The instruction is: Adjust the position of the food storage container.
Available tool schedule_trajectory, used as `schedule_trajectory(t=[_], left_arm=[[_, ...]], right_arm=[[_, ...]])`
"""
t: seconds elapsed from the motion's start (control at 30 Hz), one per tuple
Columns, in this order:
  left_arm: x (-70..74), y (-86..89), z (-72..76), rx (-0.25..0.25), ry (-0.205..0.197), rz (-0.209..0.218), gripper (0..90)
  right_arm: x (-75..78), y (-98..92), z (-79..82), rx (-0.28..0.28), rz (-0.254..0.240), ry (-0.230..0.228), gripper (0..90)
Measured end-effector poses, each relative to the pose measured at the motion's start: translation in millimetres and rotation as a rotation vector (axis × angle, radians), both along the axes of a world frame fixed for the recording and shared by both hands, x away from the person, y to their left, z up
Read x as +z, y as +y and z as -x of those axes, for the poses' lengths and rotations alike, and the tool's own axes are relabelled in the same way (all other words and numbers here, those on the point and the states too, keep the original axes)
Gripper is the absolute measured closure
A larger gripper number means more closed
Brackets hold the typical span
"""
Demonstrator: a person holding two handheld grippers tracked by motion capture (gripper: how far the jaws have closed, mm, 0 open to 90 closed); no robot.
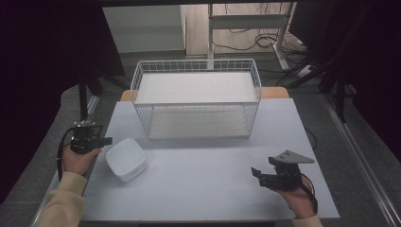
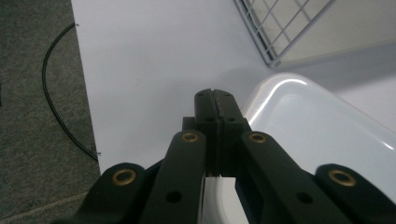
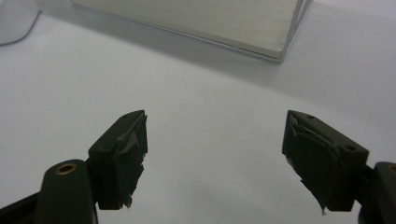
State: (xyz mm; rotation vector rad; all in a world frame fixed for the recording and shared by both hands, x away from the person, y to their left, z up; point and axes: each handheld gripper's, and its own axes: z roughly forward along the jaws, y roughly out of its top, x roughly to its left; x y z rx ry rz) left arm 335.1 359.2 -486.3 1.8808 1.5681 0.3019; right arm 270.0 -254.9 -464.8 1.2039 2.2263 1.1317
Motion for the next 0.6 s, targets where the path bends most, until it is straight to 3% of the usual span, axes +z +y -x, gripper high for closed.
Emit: schedule_trajectory(t=[0.33, 0.6], left_arm=[[-5.6, -5.1, -5.9, -0.028, 0.021, -0.001, 89.8], [-6.8, -22.5, -2.9, -0.111, 0.038, 0.007, 89.8]], right_arm=[[-1.6, -0.5, -0.9, -0.006, 0.007, 0.005, 22.4], [-1.2, 0.4, -0.3, -0.004, 0.009, 0.005, 22.4]])
